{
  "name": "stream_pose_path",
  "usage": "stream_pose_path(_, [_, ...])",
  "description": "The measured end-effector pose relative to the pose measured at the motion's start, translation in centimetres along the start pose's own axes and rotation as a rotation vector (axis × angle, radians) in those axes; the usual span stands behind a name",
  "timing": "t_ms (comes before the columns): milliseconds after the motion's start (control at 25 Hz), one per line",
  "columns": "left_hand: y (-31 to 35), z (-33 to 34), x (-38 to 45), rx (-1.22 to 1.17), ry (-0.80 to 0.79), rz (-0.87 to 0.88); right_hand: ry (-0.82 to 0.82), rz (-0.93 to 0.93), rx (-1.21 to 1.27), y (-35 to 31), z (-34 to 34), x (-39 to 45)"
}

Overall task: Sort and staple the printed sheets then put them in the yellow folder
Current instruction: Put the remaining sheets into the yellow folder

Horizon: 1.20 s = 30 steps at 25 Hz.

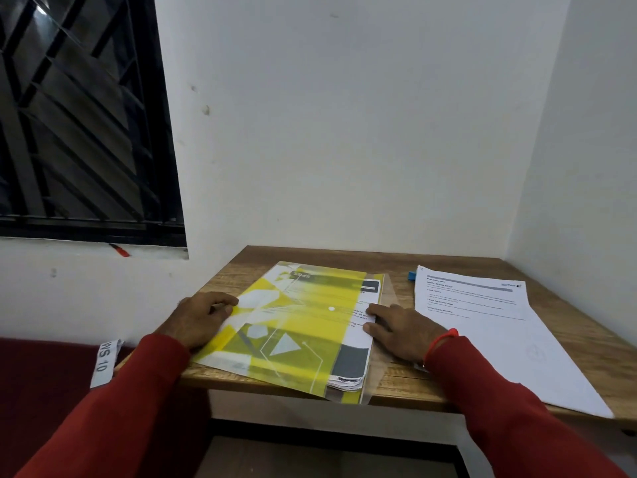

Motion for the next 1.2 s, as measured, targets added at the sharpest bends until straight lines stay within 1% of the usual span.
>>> stream_pose_path(160, [0.2,-0.1,0.1,0.008,-0.075,0.01,0.016,0.037,-0.05,-0.5,0.0,0.1])
stream_pose_path(280, [0.1,-0.3,0.4,-0.031,-0.098,0.012,0.022,0.06,-0.105,-1.4,0.0,0.7])
stream_pose_path(480, [-0.5,-0.4,0.3,-0.11,-0.096,0.047,0.02,0.097,-0.046,-2.4,-0.1,1.8])
stream_pose_path(640, [-0.9,-0.5,0.3,-0.177,-0.068,0.045,0.162,0.112,0.071,-1.8,-1.2,1.0])
stream_pose_path(760, [-1.1,-0.6,0.5,-0.165,-0.045,0.046,0.252,0.194,0.15,-0.7,-2.1,0.3])
stream_pose_path(920, [-0.9,-0.4,0.6,-0.182,-0.034,0.064,0.16,0.234,0.298,0.0,-2.3,0.1])
stream_pose_path(1120, [-0.4,-0.3,0.4,-0.28,-0.071,0.062,0.066,0.188,0.529,-0.6,-2.1,1.0])
stream_pose_path(1200, [-0.4,-0.2,0.3,-0.333,-0.071,0.052,0.074,0.192,0.569,-0.7,-1.9,1.0])
Point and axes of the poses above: each hand's wrist, its own x-axis towards the middle knuckle, its own z-axis out of the palm, y = z × x, the point moved 7 cm from there along x, towards the middle knuckle, and after that the axes turned 6 degrees about -x, right-handed, at the moved point
